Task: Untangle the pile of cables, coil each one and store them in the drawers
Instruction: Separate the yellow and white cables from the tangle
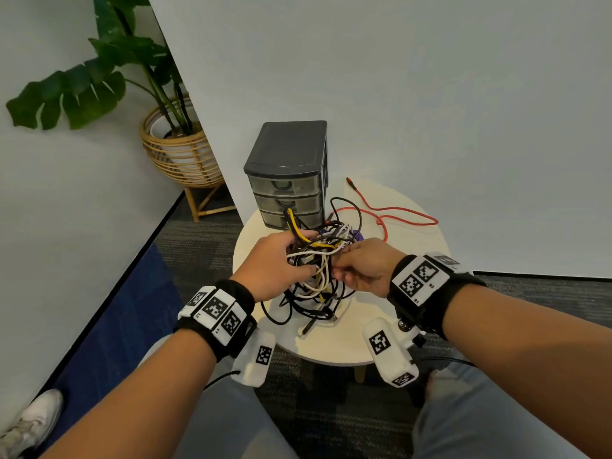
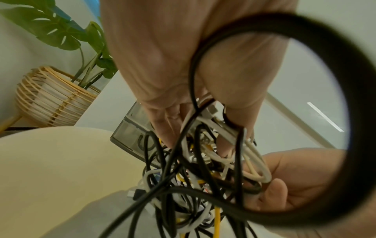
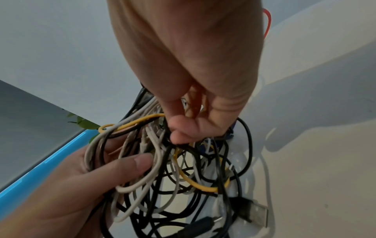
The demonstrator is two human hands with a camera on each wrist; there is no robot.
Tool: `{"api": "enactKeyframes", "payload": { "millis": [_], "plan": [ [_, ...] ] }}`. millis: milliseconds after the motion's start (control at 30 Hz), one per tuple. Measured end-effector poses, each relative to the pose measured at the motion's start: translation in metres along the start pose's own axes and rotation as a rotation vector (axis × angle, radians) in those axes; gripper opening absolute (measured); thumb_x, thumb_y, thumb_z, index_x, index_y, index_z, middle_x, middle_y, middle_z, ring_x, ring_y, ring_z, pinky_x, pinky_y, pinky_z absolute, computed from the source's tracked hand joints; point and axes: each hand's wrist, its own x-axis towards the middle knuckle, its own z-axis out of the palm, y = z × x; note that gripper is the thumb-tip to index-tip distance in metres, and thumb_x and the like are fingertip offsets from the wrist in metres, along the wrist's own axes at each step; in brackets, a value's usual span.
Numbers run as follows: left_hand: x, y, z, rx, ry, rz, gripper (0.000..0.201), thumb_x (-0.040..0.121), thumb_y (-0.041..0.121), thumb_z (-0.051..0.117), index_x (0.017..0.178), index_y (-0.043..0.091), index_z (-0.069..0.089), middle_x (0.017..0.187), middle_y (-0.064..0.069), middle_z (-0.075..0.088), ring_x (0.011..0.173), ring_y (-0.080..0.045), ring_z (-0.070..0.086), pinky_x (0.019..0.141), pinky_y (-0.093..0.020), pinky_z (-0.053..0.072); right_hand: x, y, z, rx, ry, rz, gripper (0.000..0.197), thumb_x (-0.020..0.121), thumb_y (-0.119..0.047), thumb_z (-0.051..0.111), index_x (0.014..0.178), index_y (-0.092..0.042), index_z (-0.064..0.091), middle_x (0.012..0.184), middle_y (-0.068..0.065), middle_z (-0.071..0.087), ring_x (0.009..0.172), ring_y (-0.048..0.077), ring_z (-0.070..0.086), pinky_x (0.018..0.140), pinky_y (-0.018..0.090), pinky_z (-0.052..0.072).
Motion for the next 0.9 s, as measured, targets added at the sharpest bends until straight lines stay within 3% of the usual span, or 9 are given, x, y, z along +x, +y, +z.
{"api": "enactKeyframes", "payload": {
  "millis": [167, 267, 367, 433, 500, 567, 667, 767, 900],
  "plan": [
    [0.0, 0.002, -0.002, -0.076, -0.004, -0.012, 0.06, 0.081, 0.015, 0.084, 0.136, 0.028, 0.063, 0.119, 0.011, 0.071, 0.106, -0.001, 0.067, 0.099, -0.03, 0.054, -0.009, -0.002, -0.005, -0.041, -0.093, 0.039, 0.014, 0.095, 0.001, 0.057, 0.093, -0.003, 0.07, 0.075, 0.012, 0.069, 0.052, 0.011, 0.054, 0.041, 0.017, 0.043],
    [-0.001, 0.002, -0.005, -0.133, -0.022, -0.014, 0.062, 0.079, 0.016, 0.087, 0.136, 0.026, 0.064, 0.117, 0.01, 0.073, 0.108, -0.003, 0.068, 0.102, -0.033, 0.053, -0.02, -0.012, -0.012, -0.406, -0.108, -0.049, 0.011, 0.093, -0.003, 0.06, 0.094, -0.005, 0.071, 0.08, 0.014, 0.073, 0.056, 0.015, 0.06, 0.042, 0.018, 0.04],
    [-0.004, 0.002, -0.007, -0.154, -0.055, -0.015, 0.065, 0.079, 0.02, 0.088, 0.138, 0.026, 0.062, 0.116, 0.009, 0.074, 0.108, -0.005, 0.069, 0.103, -0.037, 0.053, -0.035, -0.03, -0.022, -0.857, -0.094, -0.083, 0.015, 0.094, -0.008, 0.061, 0.093, 0.003, 0.071, 0.082, 0.015, 0.077, 0.06, 0.019, 0.068, 0.044, 0.02, 0.044],
    [-0.005, 0.003, -0.007, -0.158, -0.066, -0.01, 0.066, 0.078, 0.023, 0.088, 0.139, 0.027, 0.061, 0.118, 0.01, 0.073, 0.11, -0.004, 0.068, 0.104, -0.039, 0.052, -0.049, -0.046, -0.03, -1.109, -0.075, -0.059, 0.024, 0.097, -0.012, 0.057, 0.082, 0.001, 0.071, 0.071, 0.012, 0.076, 0.056, 0.017, 0.068, 0.045, 0.02, 0.046],
    [-0.006, 0.005, -0.007, -0.142, -0.083, 0.004, 0.067, 0.078, 0.027, 0.088, 0.139, 0.028, 0.06, 0.121, 0.011, 0.072, 0.113, -0.003, 0.066, 0.106, -0.04, 0.051, -0.06, -0.06, -0.037, -1.244, 0.028, -0.175, 0.033, 0.098, -0.016, 0.053, 0.071, -0.005, 0.069, 0.058, 0.003, 0.071, 0.047, 0.012, 0.065, 0.05, 0.019, 0.047],
    [-0.006, 0.008, -0.004, -0.133, -0.101, 0.021, 0.068, 0.077, 0.031, 0.088, 0.139, 0.029, 0.06, 0.122, 0.012, 0.072, 0.115, -0.004, 0.066, 0.107, -0.04, 0.05, -0.063, -0.072, -0.041, -1.151, 0.13, -0.432, 0.032, 0.096, -0.018, 0.057, 0.069, -0.009, 0.071, 0.056, -0.001, 0.069, 0.044, 0.007, 0.061, 0.054, 0.019, 0.046],
    [-0.005, 0.013, 0.001, -0.104, -0.122, 0.054, 0.072, 0.073, 0.044, 0.087, 0.139, 0.034, 0.059, 0.123, 0.013, 0.071, 0.118, -0.004, 0.065, 0.108, -0.04, 0.049, -0.062, -0.073, -0.038, -0.915, 0.069, -0.681, 0.017, 0.092, -0.022, 0.068, 0.078, -0.018, 0.077, 0.068, -0.004, 0.072, 0.059, 0.004, 0.064, 0.058, 0.018, 0.045],
    [-0.006, 0.017, 0.004, -0.053, -0.121, 0.087, 0.073, 0.074, 0.045, 0.086, 0.14, 0.036, 0.058, 0.125, 0.015, 0.069, 0.118, -0.003, 0.063, 0.108, -0.038, 0.049, -0.051, -0.056, -0.031, -0.976, -0.007, -0.7, 0.011, 0.091, -0.03, 0.072, 0.081, -0.03, 0.075, 0.073, -0.013, 0.07, 0.069, -0.004, 0.061, 0.067, 0.023, 0.044],
    [-0.009, 0.022, 0.008, -0.045, -0.128, 0.105, 0.066, 0.078, 0.03, 0.088, 0.138, 0.03, 0.06, 0.122, 0.013, 0.07, 0.113, 0.0, 0.063, 0.103, -0.026, 0.049, -0.045, -0.041, -0.021, -0.94, -0.045, -0.638, 0.012, 0.089, -0.031, 0.074, 0.086, -0.02, 0.078, 0.076, -0.005, 0.068, 0.069, 0.006, 0.056, 0.069, 0.028, 0.043]
  ]
}}
